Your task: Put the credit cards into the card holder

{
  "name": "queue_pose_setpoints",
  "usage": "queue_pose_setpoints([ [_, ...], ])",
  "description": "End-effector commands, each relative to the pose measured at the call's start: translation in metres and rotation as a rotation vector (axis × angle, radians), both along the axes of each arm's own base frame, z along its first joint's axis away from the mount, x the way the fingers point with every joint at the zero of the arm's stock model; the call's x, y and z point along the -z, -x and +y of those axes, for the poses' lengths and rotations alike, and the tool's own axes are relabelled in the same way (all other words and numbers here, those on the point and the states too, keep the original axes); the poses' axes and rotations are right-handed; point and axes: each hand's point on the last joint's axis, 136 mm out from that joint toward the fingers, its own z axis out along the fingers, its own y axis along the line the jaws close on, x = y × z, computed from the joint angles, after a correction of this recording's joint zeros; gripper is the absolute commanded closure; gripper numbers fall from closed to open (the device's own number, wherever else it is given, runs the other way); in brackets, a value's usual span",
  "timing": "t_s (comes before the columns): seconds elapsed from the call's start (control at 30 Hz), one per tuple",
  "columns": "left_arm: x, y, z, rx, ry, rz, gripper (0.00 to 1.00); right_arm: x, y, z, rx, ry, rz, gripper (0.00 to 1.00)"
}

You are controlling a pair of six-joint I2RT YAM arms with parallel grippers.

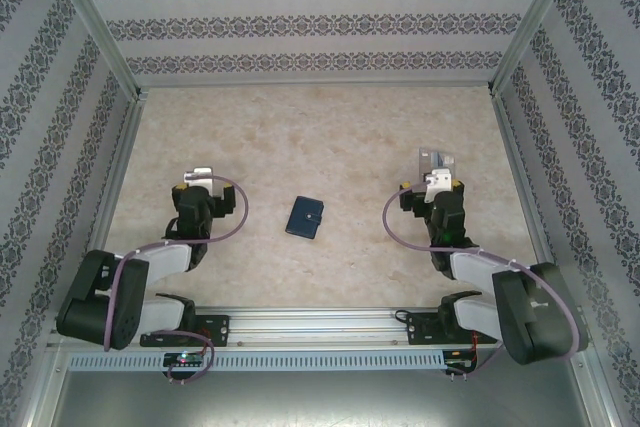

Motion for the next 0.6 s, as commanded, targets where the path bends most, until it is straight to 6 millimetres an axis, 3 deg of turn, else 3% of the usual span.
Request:
queue_pose_setpoints([
  [0.0,-0.023,-0.017,0.005,0.024,0.015,-0.077,0.01,-0.028,-0.013,0.003,-0.022,-0.001,-0.107,0.02],
  [0.2,-0.021,-0.025,0.012,0.042,0.025,-0.096,0.01,-0.021,-0.023,-0.008,0.000,-0.014,-0.103,0.02],
  [0.4,-0.003,-0.036,0.015,0.027,0.019,-0.076,0.01,0.000,-0.035,-0.015,0.034,-0.022,-0.082,0.02],
  [0.57,0.008,-0.043,0.018,0.017,0.033,-0.040,0.01,0.001,-0.039,-0.019,0.058,-0.016,-0.068,0.02],
])
